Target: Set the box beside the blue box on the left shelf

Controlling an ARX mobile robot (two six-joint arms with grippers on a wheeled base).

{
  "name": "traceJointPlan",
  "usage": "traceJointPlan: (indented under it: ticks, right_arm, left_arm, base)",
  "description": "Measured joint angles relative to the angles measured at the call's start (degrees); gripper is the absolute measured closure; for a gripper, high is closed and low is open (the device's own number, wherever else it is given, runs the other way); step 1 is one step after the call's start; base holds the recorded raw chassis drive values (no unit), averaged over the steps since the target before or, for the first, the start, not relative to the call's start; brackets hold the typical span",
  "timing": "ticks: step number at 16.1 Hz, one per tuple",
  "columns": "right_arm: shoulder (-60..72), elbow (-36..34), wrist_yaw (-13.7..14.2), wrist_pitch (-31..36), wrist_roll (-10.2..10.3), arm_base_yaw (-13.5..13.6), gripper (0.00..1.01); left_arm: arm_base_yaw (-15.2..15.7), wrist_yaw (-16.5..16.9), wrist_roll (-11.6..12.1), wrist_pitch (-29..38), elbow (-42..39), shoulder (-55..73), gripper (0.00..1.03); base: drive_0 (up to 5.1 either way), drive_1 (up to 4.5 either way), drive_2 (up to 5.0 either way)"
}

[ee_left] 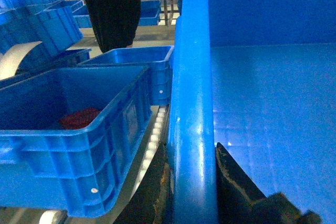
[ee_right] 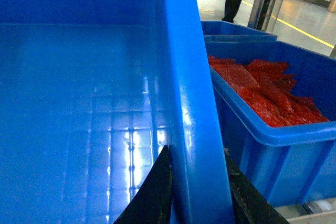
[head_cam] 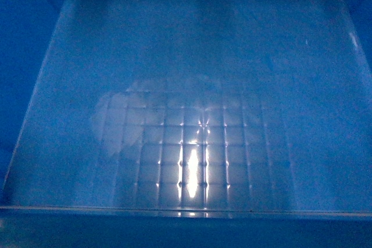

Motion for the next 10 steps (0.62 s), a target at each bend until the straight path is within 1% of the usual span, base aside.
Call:
traceJointPlan:
  ticks: [1, 10]
  right_arm:
    - [0.00, 0.00, 0.00, -0.02, 0.00, 0.00, 0.86]
    - [0.11, 0.00, -0.02, -0.02, 0.00, 0.00, 0.86]
  left_arm:
    - [0.00, -0.04, 0.00, -0.02, 0.00, 0.00, 0.87]
    - [0.00, 0.00, -0.02, 0.00, 0.00, 0.20, 0.87]
  base:
    - [0.0, 4.27, -4.2]
    - [0.0, 0.00, 0.0]
